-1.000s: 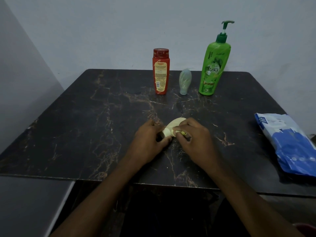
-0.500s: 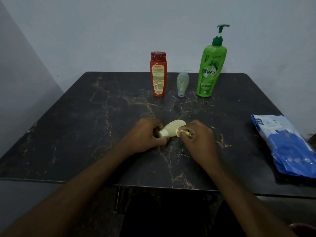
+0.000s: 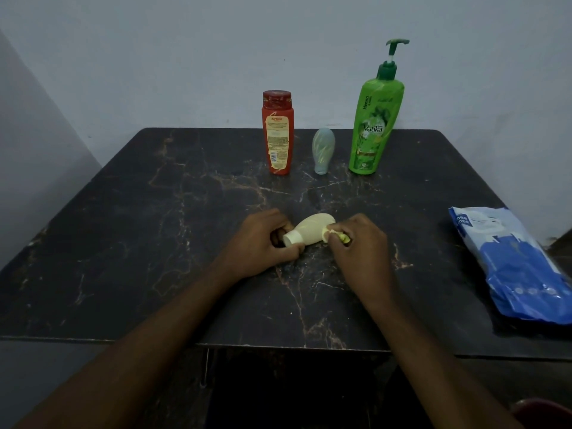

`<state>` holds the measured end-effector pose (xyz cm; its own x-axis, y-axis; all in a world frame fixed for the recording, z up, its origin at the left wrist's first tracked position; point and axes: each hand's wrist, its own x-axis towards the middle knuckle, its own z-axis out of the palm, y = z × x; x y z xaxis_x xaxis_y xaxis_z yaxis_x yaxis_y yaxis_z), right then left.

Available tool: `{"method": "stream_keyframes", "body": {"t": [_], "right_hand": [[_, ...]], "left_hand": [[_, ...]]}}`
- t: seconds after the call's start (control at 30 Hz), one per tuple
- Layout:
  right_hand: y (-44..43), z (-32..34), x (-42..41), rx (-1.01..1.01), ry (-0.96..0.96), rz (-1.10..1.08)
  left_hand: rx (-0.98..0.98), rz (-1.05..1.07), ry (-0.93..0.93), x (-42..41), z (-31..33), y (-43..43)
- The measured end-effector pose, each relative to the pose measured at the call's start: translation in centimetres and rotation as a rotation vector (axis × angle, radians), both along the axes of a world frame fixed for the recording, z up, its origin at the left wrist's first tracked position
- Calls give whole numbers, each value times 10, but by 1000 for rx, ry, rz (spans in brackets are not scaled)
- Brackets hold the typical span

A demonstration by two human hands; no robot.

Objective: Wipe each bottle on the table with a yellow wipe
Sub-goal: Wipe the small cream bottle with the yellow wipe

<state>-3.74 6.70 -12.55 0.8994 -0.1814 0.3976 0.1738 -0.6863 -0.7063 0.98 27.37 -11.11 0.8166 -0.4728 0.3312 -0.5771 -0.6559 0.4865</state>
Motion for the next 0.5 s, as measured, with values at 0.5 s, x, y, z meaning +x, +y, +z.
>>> {"method": "stream_keyframes", "body": {"t": [0.5], "right_hand": [[-3,-1,2,48,-3,-8]], "left_hand": [[-48,-14,-6,-1,0,4]]}}
